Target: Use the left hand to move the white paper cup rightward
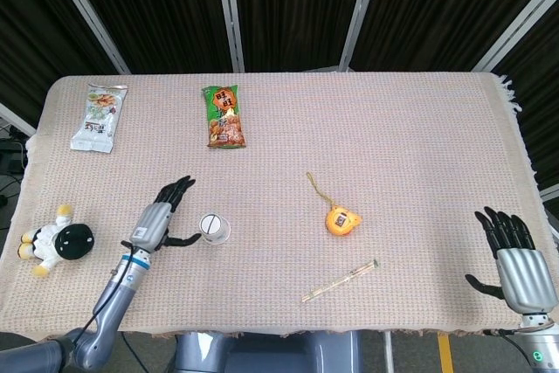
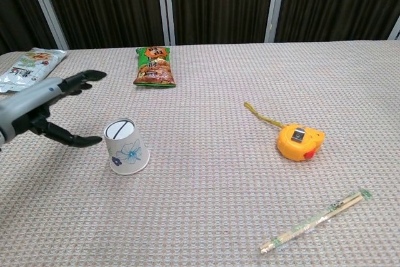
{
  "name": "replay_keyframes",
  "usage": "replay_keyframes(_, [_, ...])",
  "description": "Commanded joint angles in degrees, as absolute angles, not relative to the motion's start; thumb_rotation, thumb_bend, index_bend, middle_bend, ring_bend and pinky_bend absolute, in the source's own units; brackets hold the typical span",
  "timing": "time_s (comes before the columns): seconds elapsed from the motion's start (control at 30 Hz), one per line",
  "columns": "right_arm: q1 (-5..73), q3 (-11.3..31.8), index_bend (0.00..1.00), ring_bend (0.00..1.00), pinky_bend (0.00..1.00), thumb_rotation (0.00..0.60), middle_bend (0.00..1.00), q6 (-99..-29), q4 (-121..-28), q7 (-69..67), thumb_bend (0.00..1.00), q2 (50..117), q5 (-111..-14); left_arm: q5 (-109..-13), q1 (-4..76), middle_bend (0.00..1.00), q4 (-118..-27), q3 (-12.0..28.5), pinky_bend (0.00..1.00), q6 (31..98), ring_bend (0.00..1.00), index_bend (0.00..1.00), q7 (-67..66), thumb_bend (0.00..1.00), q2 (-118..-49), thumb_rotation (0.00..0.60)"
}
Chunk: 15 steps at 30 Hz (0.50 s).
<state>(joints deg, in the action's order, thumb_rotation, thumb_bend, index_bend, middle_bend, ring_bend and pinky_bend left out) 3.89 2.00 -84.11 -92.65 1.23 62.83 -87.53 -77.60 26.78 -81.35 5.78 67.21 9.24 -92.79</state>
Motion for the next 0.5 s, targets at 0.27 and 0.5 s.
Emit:
replay_keyframes(0.27, [3.9,2.0,0.04,0.0,0.0,0.6,0.0,-84.6,-92.3,2.2,0.03,63.4,-88.1,-83.9,18.8,0.0,-86.8,0.2,0.0,80.5,0.0,0.0,-12.2,0.03,-81.7,0.6])
replay_keyframes(0.5, [3.7,1.9,0.0,0.0,0.0,0.6,0.0,-85.6,-91.9,3.3,0.02,63.9,-88.9,-84.0,13.1,0.0,-90.7,-1.9,0.0,86.6,0.0,0.0,-17.8,0.01,-75.9,0.6])
